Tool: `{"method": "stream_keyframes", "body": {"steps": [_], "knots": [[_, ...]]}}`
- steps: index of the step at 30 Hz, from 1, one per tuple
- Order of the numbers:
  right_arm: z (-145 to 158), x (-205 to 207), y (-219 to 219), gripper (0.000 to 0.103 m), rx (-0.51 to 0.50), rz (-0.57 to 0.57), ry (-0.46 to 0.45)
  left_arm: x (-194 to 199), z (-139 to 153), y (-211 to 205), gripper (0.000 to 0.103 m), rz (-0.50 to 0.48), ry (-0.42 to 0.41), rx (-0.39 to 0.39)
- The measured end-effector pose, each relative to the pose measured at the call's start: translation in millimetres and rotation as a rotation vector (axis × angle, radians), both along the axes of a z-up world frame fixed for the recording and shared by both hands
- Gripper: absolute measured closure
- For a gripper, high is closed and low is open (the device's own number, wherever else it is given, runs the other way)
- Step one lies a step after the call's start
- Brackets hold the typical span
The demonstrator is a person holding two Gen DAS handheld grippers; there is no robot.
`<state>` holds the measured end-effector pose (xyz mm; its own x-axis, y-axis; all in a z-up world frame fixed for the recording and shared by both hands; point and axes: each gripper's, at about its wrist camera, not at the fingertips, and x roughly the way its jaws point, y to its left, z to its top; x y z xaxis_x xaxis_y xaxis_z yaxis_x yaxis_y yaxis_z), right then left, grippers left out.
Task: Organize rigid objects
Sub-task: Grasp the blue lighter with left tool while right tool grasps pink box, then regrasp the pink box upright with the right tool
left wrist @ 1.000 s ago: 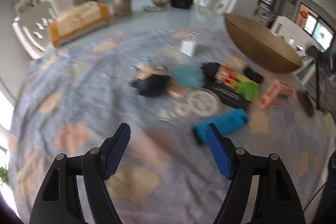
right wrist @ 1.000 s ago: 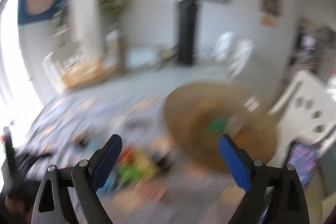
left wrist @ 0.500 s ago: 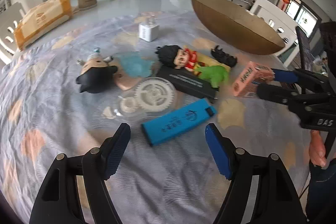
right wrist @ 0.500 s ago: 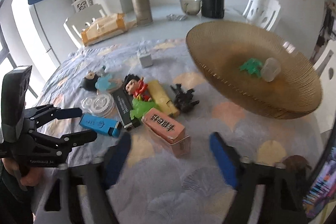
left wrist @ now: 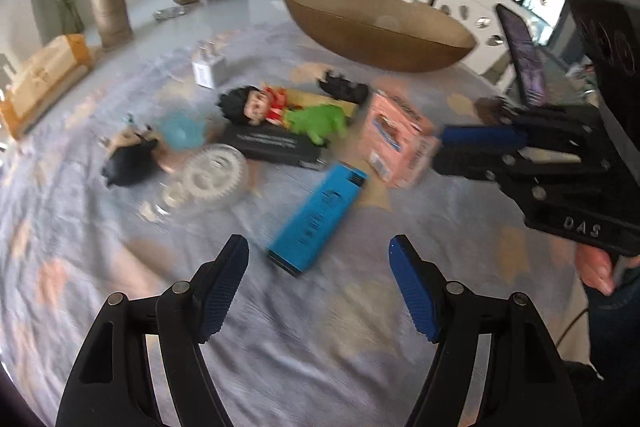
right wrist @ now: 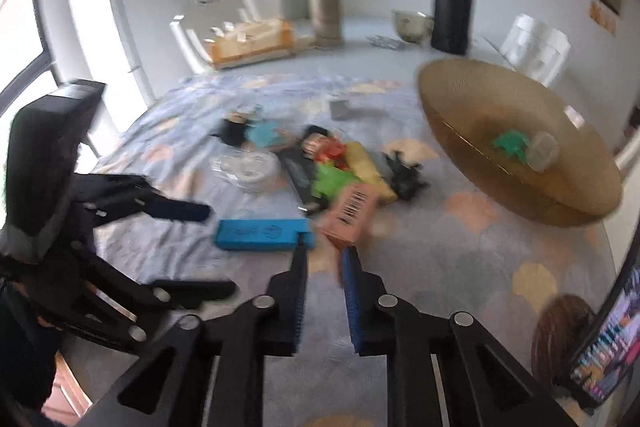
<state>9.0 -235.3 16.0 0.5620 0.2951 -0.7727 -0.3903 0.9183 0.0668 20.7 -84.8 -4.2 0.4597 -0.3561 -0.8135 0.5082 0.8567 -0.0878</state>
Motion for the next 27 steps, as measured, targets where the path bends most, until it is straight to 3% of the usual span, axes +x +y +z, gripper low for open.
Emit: {"method": "stream_keyframes", "body": {"steps": [4, 5, 6, 7, 10, 11, 13, 14, 15, 20, 24, 27], "knots": [[-8, 1, -7, 0.067, 0.019, -0.012, 0.038, 13, -7, -16, 0.033, -0.027, 0.007, 0.054], [-8, 1, -6, 0.054, 0.027, -0.021, 0.036, 15, -10, -19, 0.033, -0.031, 0.008, 0.063], [-8, 2, -5, 0.045, 0.036, -0.027, 0.035, 18, -13, -23, 0.038, -0.032, 0.01, 0.076], [-7, 4, -1, 0.044, 0.052, -0.027, 0.036, 17, -16, -27, 0.046, -0.029, 0.002, 0.091], [-7, 14, 9, 0.044, 0.053, -0.063, 0.045, 11, -12, -30, 0.079, -0.042, -0.025, 0.079], [-7, 17, 13, 0.045, 0.042, -0.078, 0.045, 10, -11, -29, 0.079, -0.039, -0.027, 0.081], [-8, 23, 16, 0.059, 0.054, -0.1, 0.038, 5, -11, -28, 0.08, -0.027, -0.044, 0.095], [-8, 25, 15, 0.074, 0.069, -0.102, 0.045, 2, -11, -26, 0.08, -0.017, -0.047, 0.095], [-9, 26, 13, 0.078, 0.079, -0.107, 0.045, -1, -11, -25, 0.08, -0.007, -0.047, 0.093], [-2, 14, 2, 0.083, 0.136, -0.063, 0.053, -17, -7, 4, 0.08, 0.112, -0.04, 0.064], [0, 4, -6, 0.083, 0.368, 0.101, 0.213, -27, -3, 36, 0.08, 0.217, -0.038, 0.021], [-6, 6, -8, 0.083, 0.424, 0.122, 0.283, -31, -2, 50, 0.08, 0.261, -0.041, -0.008]]}}
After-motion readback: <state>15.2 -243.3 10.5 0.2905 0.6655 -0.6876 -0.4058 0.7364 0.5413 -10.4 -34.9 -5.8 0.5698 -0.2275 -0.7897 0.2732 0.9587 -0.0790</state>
